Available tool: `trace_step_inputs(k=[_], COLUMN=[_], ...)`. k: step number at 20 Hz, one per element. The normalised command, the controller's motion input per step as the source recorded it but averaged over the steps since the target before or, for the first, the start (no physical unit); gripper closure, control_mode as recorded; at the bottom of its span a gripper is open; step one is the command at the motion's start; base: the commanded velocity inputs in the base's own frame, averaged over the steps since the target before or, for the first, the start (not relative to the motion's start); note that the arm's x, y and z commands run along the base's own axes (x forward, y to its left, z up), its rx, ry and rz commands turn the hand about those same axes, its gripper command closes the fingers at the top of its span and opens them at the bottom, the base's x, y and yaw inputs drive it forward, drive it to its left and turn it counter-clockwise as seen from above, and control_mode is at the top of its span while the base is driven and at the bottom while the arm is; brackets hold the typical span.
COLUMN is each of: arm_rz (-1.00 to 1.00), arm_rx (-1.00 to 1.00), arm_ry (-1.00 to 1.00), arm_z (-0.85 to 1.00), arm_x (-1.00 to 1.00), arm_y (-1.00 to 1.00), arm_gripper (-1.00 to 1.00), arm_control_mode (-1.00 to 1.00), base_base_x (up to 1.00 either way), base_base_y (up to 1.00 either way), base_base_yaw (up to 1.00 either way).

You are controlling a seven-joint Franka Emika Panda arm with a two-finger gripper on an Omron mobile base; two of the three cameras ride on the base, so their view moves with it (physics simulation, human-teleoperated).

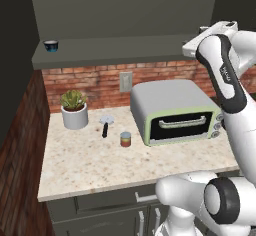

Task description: Pick the cans from the counter and place them in their designated side in the cabinet.

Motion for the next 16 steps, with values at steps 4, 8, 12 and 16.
trace_step_inputs(k=[4, 8, 12, 16], arm_rz=[0.01, 0.02, 0.0, -0.05], arm_rx=[-0.05, -0.11, 0.02, 0.09], arm_ry=[0.06, 0.22, 0.44, 0.3], arm_z=[-0.26, -0.22, -0.01, -0.1], arm_x=[-0.47, -0.16, -0.46, -0.78], arm_y=[0.42, 0.27, 0.29, 0.29], arm_gripper=[-1.0, -1.0, -1.0, -1.0], arm_control_mode=[-1.0, -1.0, -1.0, -1.0], base_base_x=[0.0, 0.0, 0.0, 0.0], base_base_y=[0.0, 0.0, 0.0, 0.0], base_base_yaw=[0.0, 0.0, 0.0, 0.0])
